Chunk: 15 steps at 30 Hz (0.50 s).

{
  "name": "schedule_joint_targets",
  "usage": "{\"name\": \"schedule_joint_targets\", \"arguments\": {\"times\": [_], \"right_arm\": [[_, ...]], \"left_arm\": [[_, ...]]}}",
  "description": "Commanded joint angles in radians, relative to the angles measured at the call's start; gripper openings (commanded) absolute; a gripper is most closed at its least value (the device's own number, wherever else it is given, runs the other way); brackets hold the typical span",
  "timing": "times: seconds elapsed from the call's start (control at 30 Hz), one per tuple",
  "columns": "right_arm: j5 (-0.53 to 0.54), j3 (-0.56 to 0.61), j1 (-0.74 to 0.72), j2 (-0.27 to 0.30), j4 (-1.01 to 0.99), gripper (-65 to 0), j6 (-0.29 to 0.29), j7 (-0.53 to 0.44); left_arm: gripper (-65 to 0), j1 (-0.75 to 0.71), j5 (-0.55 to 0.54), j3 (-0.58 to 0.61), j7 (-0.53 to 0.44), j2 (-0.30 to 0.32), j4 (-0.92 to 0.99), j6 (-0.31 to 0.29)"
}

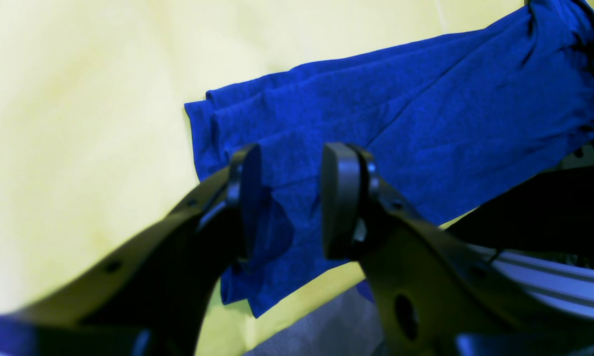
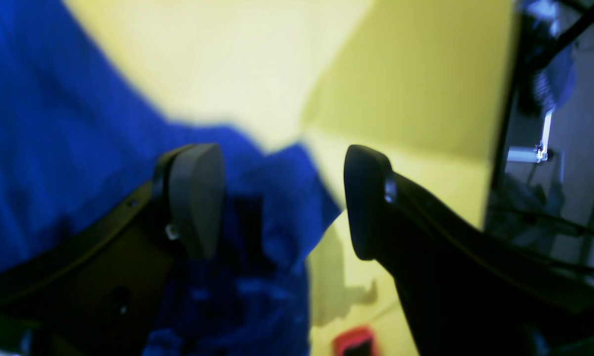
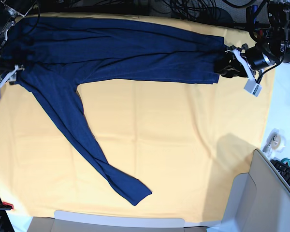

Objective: Fold the T-shirt properly
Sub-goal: 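Fold the hem up onto the shoulder edge with both grippers, then move the right gripper to the trailing sleeve and grasp it near the fold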

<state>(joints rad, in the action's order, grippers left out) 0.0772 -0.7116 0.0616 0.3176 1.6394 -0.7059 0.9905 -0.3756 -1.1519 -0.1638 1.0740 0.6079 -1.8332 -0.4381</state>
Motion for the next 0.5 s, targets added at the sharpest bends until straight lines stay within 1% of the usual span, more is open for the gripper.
{"name": "schedule_joint_targets", "arguments": {"times": [0.0,0.07,0.2,0.27,0.33,0.4,0.47], "right_arm": [[-0.004,-0.026,-0.032,0.024,0.02,-27.0,0.008,-0.015],[-0.004,-0.053,-0.085,0.018,0.018,-27.0,0.008,-0.009],[-0.004,-0.042,-0.185,-0.064,0.011,-27.0,0.008,-0.009],[-0.004,0.011,-0.236,-0.102,-0.028,-27.0,0.008,-0.009],[-0.004,0.083,-0.288,-0.119,-0.098,-27.0,0.008,-0.009],[-0.004,0.134,-0.339,-0.123,-0.175,-27.0,0.008,-0.014],[-0.004,0.149,-0.385,-0.139,-0.242,-27.0,0.008,-0.015]], "left_arm": [[-44.8,0.008,-0.015,-0.013,-0.012,0.019,-0.012,-0.005],[-44.8,0.01,-0.015,-0.013,-0.012,0.019,-0.012,-0.005],[-44.8,0.011,-0.015,-0.013,-0.012,0.017,-0.012,-0.005],[-44.8,0.013,-0.015,-0.013,-0.012,0.017,-0.012,-0.005],[-44.8,0.013,-0.015,-0.013,-0.012,0.016,-0.012,-0.005],[-44.8,0.013,-0.015,-0.013,-0.012,0.014,-0.012,-0.005],[-44.8,0.013,-0.015,-0.013,-0.012,0.014,-0.012,-0.005]]}}
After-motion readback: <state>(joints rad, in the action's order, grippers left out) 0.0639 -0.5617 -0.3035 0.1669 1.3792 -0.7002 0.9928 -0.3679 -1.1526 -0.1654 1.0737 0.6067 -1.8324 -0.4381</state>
